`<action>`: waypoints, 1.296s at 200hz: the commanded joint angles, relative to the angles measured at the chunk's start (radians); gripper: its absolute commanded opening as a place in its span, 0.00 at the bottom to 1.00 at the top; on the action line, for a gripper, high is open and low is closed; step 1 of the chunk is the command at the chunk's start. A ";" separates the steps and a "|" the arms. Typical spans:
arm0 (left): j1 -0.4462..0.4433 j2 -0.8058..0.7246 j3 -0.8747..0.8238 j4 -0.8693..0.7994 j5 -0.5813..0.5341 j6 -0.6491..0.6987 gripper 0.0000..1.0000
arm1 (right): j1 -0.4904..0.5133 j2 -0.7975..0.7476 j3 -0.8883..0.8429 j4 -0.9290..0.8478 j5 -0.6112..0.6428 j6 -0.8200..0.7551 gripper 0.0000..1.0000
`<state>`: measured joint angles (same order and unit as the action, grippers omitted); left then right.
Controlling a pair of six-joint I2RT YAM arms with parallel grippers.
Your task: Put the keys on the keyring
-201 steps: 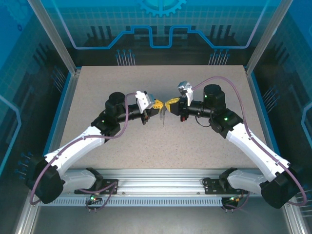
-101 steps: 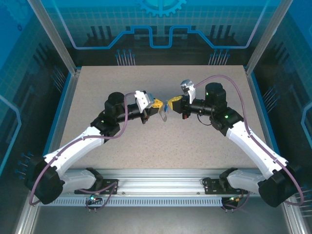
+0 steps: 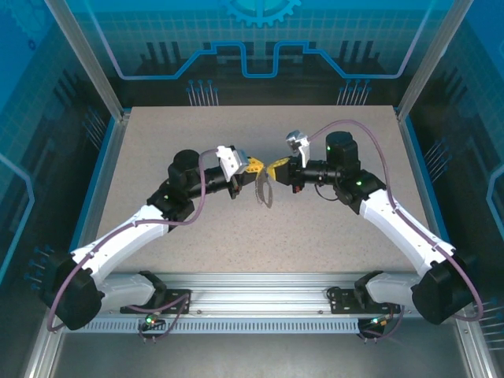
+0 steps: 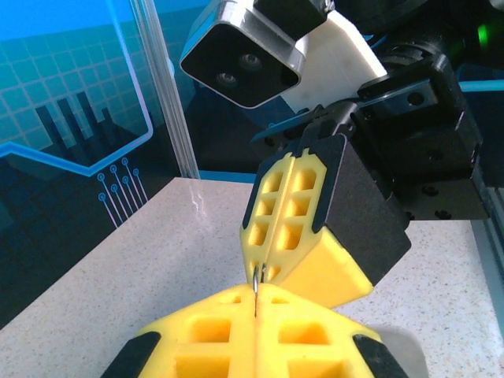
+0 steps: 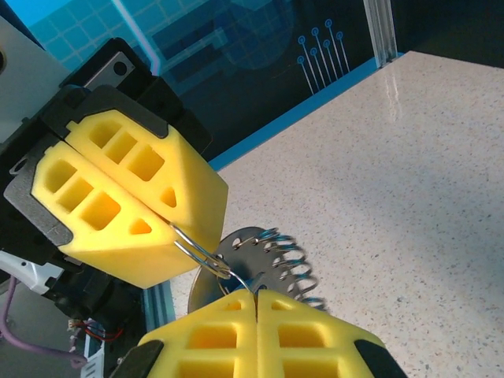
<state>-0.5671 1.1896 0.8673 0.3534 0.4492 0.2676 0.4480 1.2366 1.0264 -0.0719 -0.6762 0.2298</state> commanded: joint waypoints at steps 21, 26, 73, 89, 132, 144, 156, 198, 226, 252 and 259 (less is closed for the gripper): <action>-0.013 -0.010 -0.017 0.180 0.027 -0.079 0.00 | -0.067 -0.014 -0.051 0.067 -0.020 0.094 0.21; -0.013 -0.008 -0.021 0.192 0.028 -0.091 0.00 | -0.073 -0.025 -0.060 0.074 -0.017 0.104 0.27; 0.004 0.002 -0.069 0.334 0.045 -0.226 0.00 | -0.109 -0.142 -0.121 0.122 0.029 0.194 0.49; 0.025 0.017 -0.084 0.397 0.067 -0.293 0.00 | -0.112 -0.169 -0.111 0.145 0.055 0.230 0.50; 0.114 0.114 -0.128 0.702 0.158 -0.592 0.00 | -0.112 -0.170 -0.081 0.229 0.130 0.309 0.55; 0.134 0.145 -0.138 0.783 0.167 -0.661 0.00 | -0.112 -0.148 -0.084 0.288 0.127 0.343 0.56; 0.151 0.172 -0.144 0.846 0.175 -0.721 0.00 | -0.111 -0.123 -0.087 0.349 0.118 0.375 0.57; 0.178 0.245 -0.142 0.971 0.200 -0.847 0.00 | -0.073 -0.033 -0.081 0.538 0.091 0.417 0.61; 0.178 0.273 -0.128 1.004 0.212 -0.896 0.00 | -0.038 0.022 -0.066 0.587 0.080 0.412 0.62; 0.177 0.286 -0.118 1.015 0.215 -0.922 0.00 | -0.005 0.050 -0.056 0.608 0.073 0.397 0.61; 0.177 0.288 -0.117 1.018 0.215 -0.927 0.00 | 0.005 0.056 -0.053 0.608 0.071 0.390 0.61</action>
<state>-0.3950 1.4677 0.7231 1.2732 0.6426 -0.6052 0.4202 1.2770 0.9306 0.4557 -0.5842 0.6292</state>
